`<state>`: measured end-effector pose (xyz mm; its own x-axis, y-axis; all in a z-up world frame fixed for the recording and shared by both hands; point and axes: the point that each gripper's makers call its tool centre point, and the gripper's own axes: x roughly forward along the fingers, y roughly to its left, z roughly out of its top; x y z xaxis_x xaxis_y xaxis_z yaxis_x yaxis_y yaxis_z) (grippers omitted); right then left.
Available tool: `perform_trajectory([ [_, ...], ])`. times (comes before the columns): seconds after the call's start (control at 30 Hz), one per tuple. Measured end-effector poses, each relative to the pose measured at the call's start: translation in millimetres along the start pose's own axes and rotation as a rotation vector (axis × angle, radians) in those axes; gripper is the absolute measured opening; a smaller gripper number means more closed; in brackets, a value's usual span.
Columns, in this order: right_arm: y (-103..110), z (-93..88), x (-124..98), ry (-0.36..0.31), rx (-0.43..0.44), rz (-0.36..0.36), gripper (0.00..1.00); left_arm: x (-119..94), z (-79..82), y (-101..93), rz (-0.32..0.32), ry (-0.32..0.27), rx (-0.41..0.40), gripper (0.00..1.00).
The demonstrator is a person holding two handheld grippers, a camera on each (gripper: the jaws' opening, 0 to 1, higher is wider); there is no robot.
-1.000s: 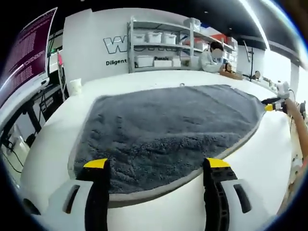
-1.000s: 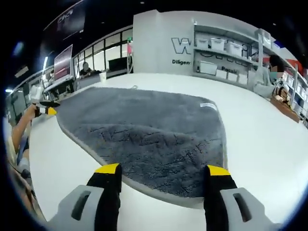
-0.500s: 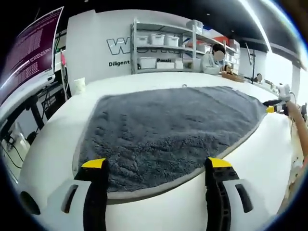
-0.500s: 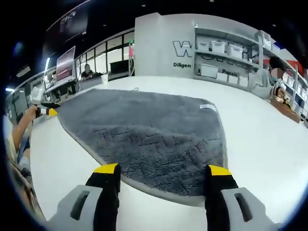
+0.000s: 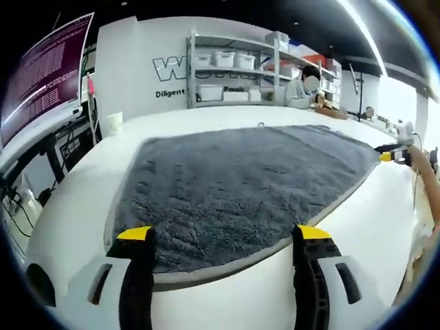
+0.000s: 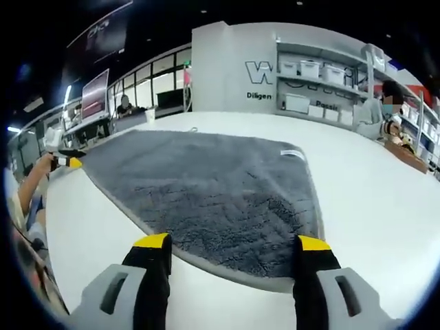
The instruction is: Open the folded towel by lifting each exposed corner and separating the folded layers until the towel lies flat within the target outline without major curled edges
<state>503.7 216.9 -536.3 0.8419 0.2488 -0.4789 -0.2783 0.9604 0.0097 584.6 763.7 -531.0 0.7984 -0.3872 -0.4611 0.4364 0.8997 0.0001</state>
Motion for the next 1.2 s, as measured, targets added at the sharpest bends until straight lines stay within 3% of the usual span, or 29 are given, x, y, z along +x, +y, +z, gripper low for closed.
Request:
perform_trajectory([
  [0.93,2,-10.1,-18,-0.003,-0.009,0.024,0.69,-30,-15.7,-9.7,-0.023,0.009,0.013,0.74],
  [1.2,3,-13.0,-24,-0.005,-0.010,0.027,0.69,-39,-14.7,-5.5,-0.031,-0.027,-0.072,0.66],
])
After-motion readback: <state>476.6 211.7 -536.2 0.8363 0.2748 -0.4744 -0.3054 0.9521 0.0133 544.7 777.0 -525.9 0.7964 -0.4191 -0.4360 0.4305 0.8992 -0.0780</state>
